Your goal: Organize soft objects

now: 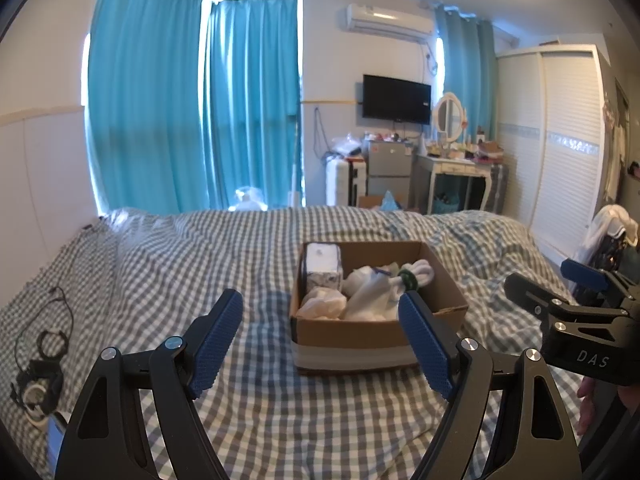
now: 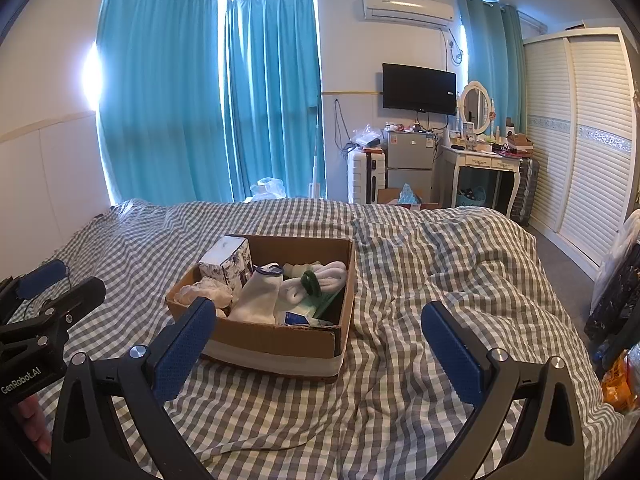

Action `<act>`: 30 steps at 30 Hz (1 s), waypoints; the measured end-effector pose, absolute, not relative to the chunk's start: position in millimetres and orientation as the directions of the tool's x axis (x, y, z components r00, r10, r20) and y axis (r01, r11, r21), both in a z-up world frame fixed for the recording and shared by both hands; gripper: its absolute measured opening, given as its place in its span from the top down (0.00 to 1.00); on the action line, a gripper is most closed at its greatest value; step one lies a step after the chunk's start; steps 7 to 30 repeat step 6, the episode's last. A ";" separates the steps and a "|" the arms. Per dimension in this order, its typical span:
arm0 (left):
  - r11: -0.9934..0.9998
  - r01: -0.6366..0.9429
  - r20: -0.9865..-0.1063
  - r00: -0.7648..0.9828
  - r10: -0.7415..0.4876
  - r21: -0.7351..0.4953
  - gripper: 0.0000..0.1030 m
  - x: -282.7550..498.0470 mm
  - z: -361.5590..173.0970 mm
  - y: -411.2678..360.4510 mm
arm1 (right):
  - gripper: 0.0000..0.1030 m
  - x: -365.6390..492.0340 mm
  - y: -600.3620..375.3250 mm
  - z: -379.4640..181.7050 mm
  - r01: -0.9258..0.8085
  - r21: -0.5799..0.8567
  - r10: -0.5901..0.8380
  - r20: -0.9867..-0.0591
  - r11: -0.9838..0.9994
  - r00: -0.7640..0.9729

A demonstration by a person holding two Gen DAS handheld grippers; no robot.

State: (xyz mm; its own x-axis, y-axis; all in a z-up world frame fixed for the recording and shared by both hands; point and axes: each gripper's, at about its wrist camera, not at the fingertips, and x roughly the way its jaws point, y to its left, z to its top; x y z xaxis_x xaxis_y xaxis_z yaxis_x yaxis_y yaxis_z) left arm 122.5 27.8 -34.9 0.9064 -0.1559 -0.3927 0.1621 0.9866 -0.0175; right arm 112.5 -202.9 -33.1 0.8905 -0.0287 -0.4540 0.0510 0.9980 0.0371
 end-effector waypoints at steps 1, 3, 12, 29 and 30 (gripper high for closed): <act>0.987 0.160 -0.392 0.907 -0.153 -0.015 0.21 122.2 -35.3 27.7 | 0.00 112.4 -202.9 -33.1 0.051 0.036 -0.029 -0.454 0.998 0.891; 0.987 0.158 -0.390 0.908 -0.150 -0.011 0.21 122.3 -35.7 27.8 | 0.00 112.5 -202.9 -33.3 0.051 0.037 -0.028 -0.454 0.998 0.891; 0.987 0.161 -0.394 0.906 -0.153 -0.013 0.21 122.5 -36.2 28.2 | 0.00 112.7 -203.0 -33.3 0.051 0.038 -0.028 -0.456 0.998 0.890; 0.987 0.161 -0.394 0.906 -0.153 -0.013 0.21 122.5 -36.2 28.2 | 0.00 112.7 -203.0 -33.3 0.051 0.038 -0.028 -0.456 0.998 0.890; 0.987 0.161 -0.394 0.906 -0.153 -0.013 0.21 122.5 -36.2 28.2 | 0.00 112.7 -203.0 -33.3 0.051 0.038 -0.028 -0.456 0.998 0.890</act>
